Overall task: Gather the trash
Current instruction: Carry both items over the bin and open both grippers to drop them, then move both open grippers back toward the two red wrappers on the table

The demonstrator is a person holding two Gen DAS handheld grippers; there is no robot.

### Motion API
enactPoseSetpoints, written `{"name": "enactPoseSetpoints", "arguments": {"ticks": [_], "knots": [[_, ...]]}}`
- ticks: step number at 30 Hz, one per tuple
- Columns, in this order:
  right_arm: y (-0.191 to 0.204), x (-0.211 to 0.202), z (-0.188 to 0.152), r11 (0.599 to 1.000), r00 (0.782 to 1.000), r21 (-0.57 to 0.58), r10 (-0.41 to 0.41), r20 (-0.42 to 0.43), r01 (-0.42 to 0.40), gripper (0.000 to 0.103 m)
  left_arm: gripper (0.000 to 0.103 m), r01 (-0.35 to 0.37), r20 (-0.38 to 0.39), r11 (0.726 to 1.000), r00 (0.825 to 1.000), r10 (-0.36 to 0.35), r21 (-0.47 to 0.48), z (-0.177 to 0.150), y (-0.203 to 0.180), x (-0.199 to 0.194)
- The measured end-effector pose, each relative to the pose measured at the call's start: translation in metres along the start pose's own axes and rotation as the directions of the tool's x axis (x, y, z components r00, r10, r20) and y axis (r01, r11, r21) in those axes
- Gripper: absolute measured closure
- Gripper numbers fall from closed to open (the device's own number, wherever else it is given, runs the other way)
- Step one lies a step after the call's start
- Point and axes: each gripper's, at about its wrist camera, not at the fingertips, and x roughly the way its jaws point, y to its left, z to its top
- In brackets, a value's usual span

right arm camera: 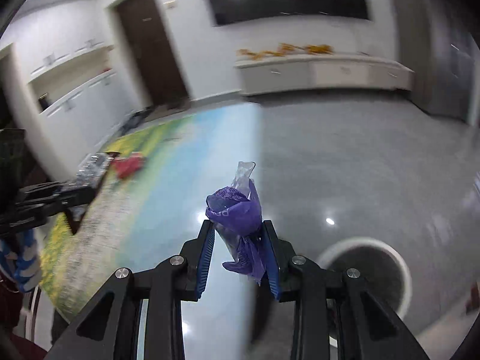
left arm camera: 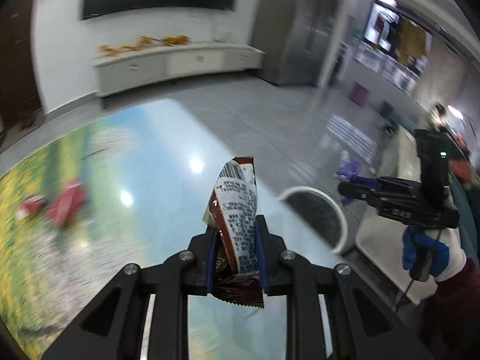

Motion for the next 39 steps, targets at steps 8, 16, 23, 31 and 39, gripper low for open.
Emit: {"name": "enactPoseSetpoints", "arguments": {"ticks": [8,16,23,31,39], "knots": [[-0.113,0.021,-0.039,0.972,0.989,0.197,-0.115,-0.098,0.132,0.073,0.081,0.123,-0.159,0.989,0.981,-0.109,0.079,0.043,-0.097,0.116],[-0.179,0.038,-0.051,0.929,0.976,0.311,-0.159,-0.146,0.198,0.057,0.048,0.209,-0.204,0.977,0.959,-0.196,0.044,0.069,-0.142,0.180],[-0.188,0.019,-0.064,0.916,0.976,0.342,-0.169,-0.140,0.208,0.053,0.048,0.136,-0.171,0.987,0.978,-0.119,0.089,0.062,-0.137,0.163],[-0.126,-0.001,-0.028,0.959,0.998,0.276,-0.062,-0.026,0.067,0.053,0.048,-0.034,-0.070,0.999,0.997,0.035,0.027,0.048,-0.064,0.101],[-0.018,0.015,0.019,0.993,0.997,0.092,0.077,0.003,-0.077,0.053,0.048,-0.172,-0.017,0.979,0.985,0.171,-0.107,0.010,0.040,0.036]]}}
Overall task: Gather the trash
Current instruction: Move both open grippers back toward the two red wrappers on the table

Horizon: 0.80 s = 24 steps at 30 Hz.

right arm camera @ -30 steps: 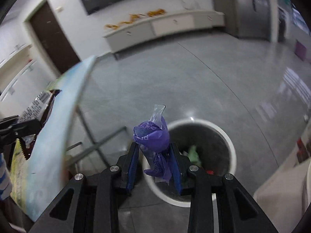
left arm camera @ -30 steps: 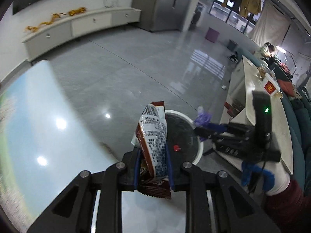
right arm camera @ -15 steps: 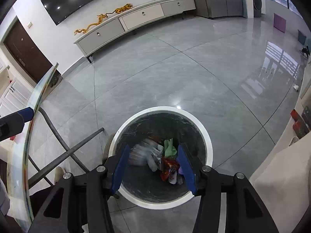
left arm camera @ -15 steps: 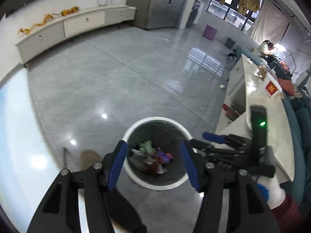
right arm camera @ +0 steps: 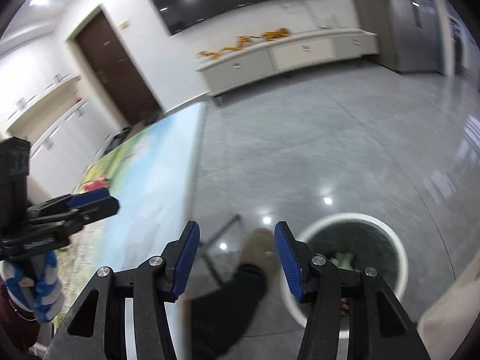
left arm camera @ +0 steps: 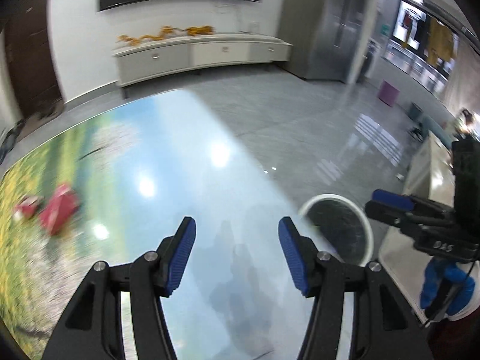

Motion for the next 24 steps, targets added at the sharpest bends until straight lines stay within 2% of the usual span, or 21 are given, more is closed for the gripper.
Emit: {"name": "enactPoseSetpoints", "arguments": {"ticks": [6,8,11,14,18,19,21,24], "knots": [[0.079,0.046,0.015,0.988,0.995,-0.129,0.077,-0.066,-0.085,0.053,0.048,-0.108,0.013,0.988,0.994,0.110,-0.114,-0.022,0.097,-0.022],[0.102,0.063,0.019,0.980,0.991,-0.165,0.097,-0.090,-0.111,0.053,0.048,-0.162,0.020,0.973,0.986,0.168,-0.167,-0.031,0.133,-0.032],[0.131,0.086,0.023,0.967,0.984,-0.203,0.131,-0.122,-0.154,0.053,0.048,-0.234,0.028,0.944,0.969,0.247,-0.231,-0.041,0.167,-0.045],[0.154,0.104,0.024,0.955,0.976,-0.229,0.157,-0.148,-0.188,0.052,0.047,-0.296,0.034,0.916,0.948,0.316,-0.273,-0.052,0.191,-0.055],[0.182,0.127,0.019,0.941,0.965,-0.251,0.186,-0.184,-0.229,0.051,0.047,-0.343,0.019,0.890,0.931,0.365,-0.301,-0.065,0.204,-0.060],[0.188,0.131,0.017,0.938,0.963,-0.256,0.189,-0.191,-0.235,0.047,0.047,-0.354,0.015,0.884,0.926,0.376,-0.305,-0.067,0.206,-0.060],[0.198,0.135,0.012,0.934,0.960,-0.259,0.199,-0.199,-0.247,0.043,0.047,-0.371,0.009,0.874,0.919,0.393,-0.312,-0.073,0.209,-0.061],[0.207,0.140,0.011,0.933,0.955,-0.251,0.209,-0.209,-0.259,0.042,0.047,-0.383,0.007,0.867,0.914,0.406,-0.318,-0.077,0.210,-0.061]]}}
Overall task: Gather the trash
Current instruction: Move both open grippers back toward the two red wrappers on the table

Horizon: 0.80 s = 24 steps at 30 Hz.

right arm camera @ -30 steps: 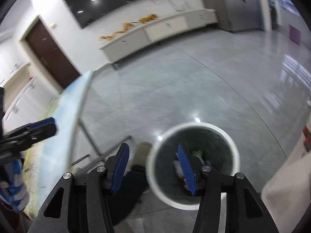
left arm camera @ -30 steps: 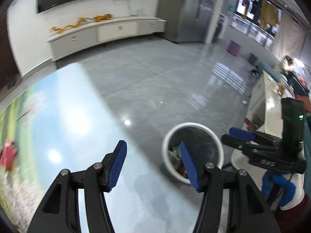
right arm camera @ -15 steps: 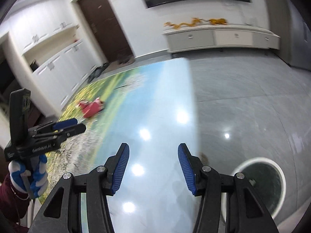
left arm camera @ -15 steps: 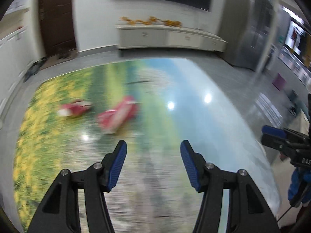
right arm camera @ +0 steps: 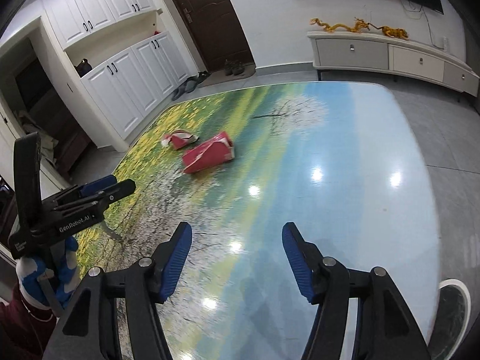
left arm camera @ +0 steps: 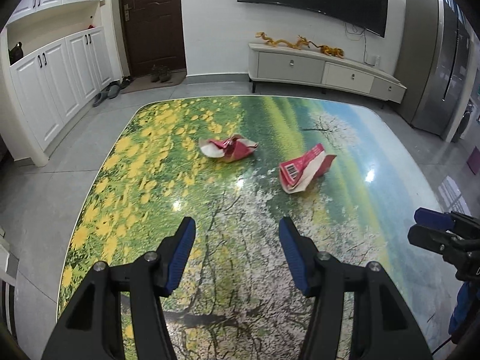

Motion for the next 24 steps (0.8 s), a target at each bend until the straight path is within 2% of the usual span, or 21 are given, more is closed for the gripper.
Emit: {"name": "enactPoseSetpoints", "arguments": {"ticks": [9,16,24], "knots": [[0.009,0.001,-0.001,1.000,1.000,0.007,-0.012,-0.005,0.012,0.041,0.047,-0.018,-0.014,0.999,1.000,0.018,-0.043,-0.017,0.010,-0.007],[0.015,0.008,-0.001,1.000,1.000,0.015,-0.003,-0.014,0.003,0.039,0.047,-0.062,-0.028,0.996,0.998,0.060,-0.069,-0.030,0.025,-0.007],[0.033,0.026,0.000,1.000,0.999,-0.026,0.009,-0.051,-0.010,0.039,0.047,-0.087,-0.050,0.991,0.995,0.082,-0.104,-0.043,0.042,-0.005]]}}
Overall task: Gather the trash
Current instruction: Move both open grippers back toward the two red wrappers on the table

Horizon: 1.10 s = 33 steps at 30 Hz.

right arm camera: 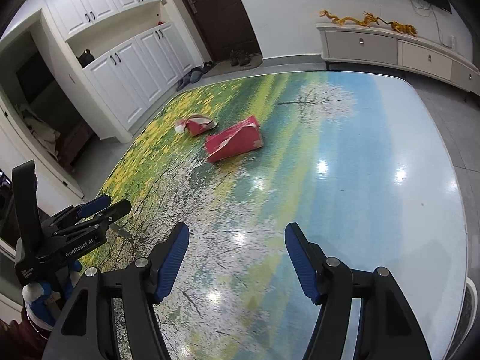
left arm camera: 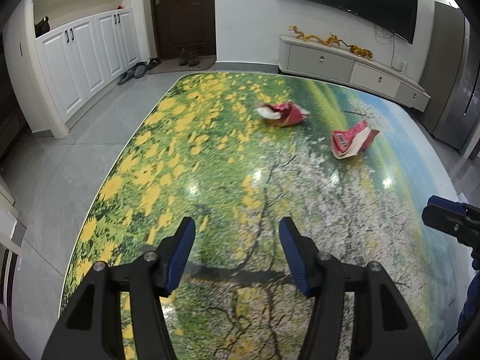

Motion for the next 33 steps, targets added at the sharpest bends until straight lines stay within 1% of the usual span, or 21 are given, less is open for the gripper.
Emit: {"name": "enactPoseSetpoints", "arguments": {"ticks": [5,11,28,31,33], "knots": [[0.010,0.008,-0.001,1.000,1.000,-0.024,0.005,-0.022,-0.005,0.038,0.047,-0.003,-0.010,1.000,1.000,0.003,-0.030,-0.010,0.013,-0.005],[0.025,0.017,-0.002,0.999,0.999,-0.047,0.011,-0.046,-0.013,0.037,0.046,-0.010,-0.005,0.998,1.000,0.010,-0.055,-0.018,0.025,-0.013],[0.056,0.023,-0.004,0.996,0.998,-0.095,-0.008,-0.069,0.001,0.037,0.045,0.022,0.007,0.994,1.000,-0.021,-0.105,-0.030,0.044,-0.024],[0.060,0.023,-0.003,0.995,0.997,-0.100,-0.011,-0.072,0.004,0.037,0.044,0.025,0.009,0.993,1.000,-0.024,-0.112,-0.031,0.048,-0.026],[0.062,0.024,-0.004,0.995,0.997,-0.101,-0.011,-0.073,0.003,0.037,0.041,0.025,0.010,0.993,1.000,-0.024,-0.118,-0.032,0.050,-0.027]]}}
